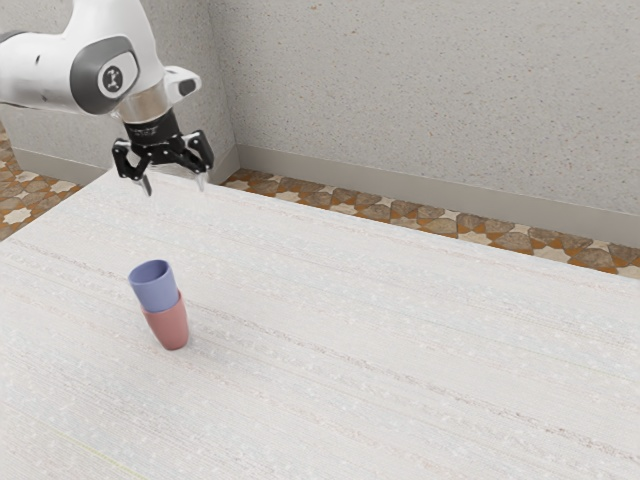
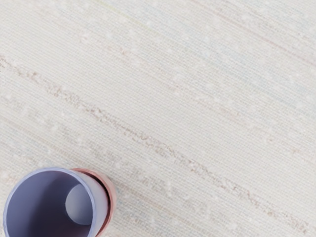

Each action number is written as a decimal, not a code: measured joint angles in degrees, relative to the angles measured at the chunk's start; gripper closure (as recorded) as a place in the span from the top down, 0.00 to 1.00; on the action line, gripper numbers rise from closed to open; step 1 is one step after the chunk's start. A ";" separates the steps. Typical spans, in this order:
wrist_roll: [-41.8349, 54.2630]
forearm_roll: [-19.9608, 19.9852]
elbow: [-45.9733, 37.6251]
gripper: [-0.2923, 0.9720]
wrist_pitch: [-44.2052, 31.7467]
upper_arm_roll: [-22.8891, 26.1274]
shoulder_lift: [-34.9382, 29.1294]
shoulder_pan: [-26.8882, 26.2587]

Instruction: Place the left cup onto the right cup

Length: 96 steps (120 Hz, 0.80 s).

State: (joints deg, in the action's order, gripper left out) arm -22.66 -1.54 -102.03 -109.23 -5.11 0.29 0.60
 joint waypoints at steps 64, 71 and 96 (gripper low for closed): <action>5.57 -4.15 11.05 0.77 8.34 4.63 1.58 -0.73; 6.07 -4.49 11.95 0.77 9.16 5.22 1.81 -0.90; 7.86 -5.16 12.47 0.77 11.14 6.01 1.93 -2.05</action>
State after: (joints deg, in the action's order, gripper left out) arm -14.81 -6.70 -89.57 -98.09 0.90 2.23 -1.45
